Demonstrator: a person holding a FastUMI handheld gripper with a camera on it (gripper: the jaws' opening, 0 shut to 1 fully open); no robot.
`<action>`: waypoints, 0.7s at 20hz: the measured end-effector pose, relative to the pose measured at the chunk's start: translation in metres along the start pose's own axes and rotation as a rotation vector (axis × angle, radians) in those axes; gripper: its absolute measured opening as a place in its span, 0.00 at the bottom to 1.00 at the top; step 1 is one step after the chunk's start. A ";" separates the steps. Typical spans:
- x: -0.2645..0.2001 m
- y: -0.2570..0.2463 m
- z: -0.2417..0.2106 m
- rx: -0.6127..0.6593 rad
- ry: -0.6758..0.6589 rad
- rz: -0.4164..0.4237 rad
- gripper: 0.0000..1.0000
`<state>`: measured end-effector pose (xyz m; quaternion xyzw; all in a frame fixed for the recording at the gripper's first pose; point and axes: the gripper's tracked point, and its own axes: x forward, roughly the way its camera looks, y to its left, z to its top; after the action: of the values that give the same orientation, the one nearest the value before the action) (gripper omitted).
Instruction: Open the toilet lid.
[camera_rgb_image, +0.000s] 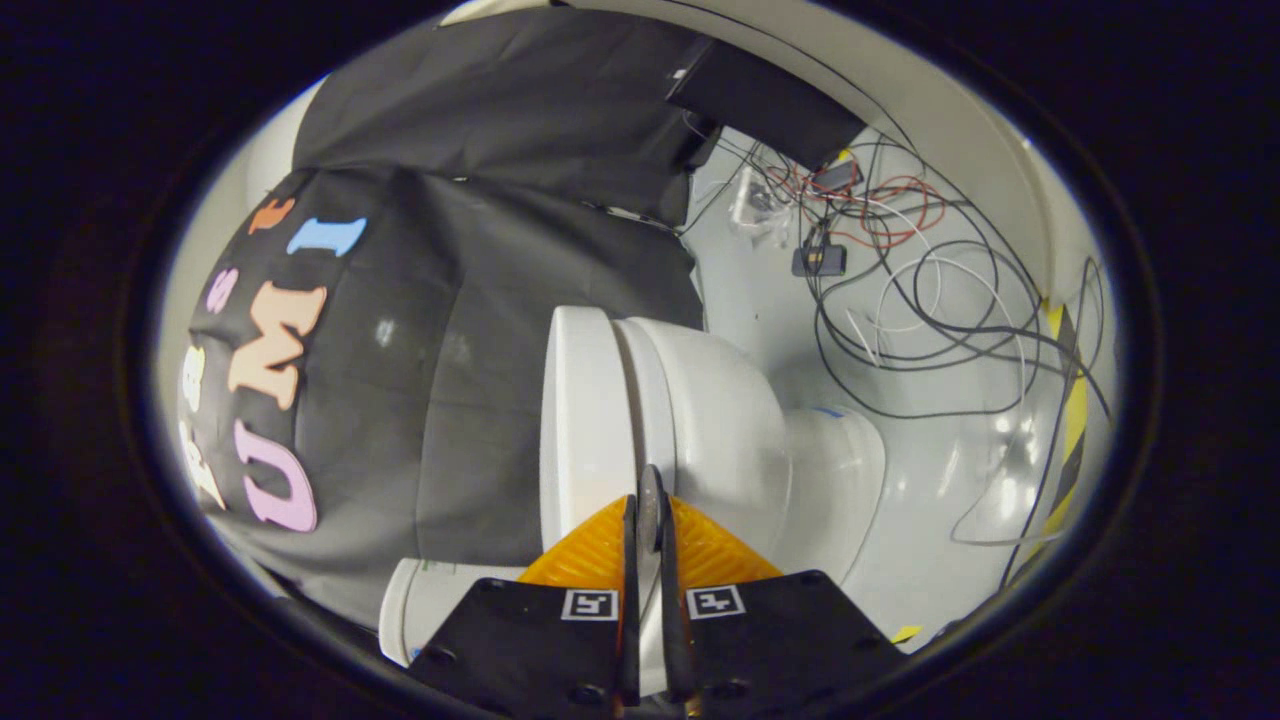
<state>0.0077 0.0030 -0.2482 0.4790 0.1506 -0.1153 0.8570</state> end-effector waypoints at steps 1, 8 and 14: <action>-0.003 0.006 0.000 -0.038 0.001 -0.002 0.11; -0.036 0.095 0.004 -0.334 -0.042 0.105 0.11; -0.070 0.164 -0.023 -0.608 -0.040 0.193 0.11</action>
<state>-0.0043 0.1109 -0.1048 0.2105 0.1152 0.0076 0.9708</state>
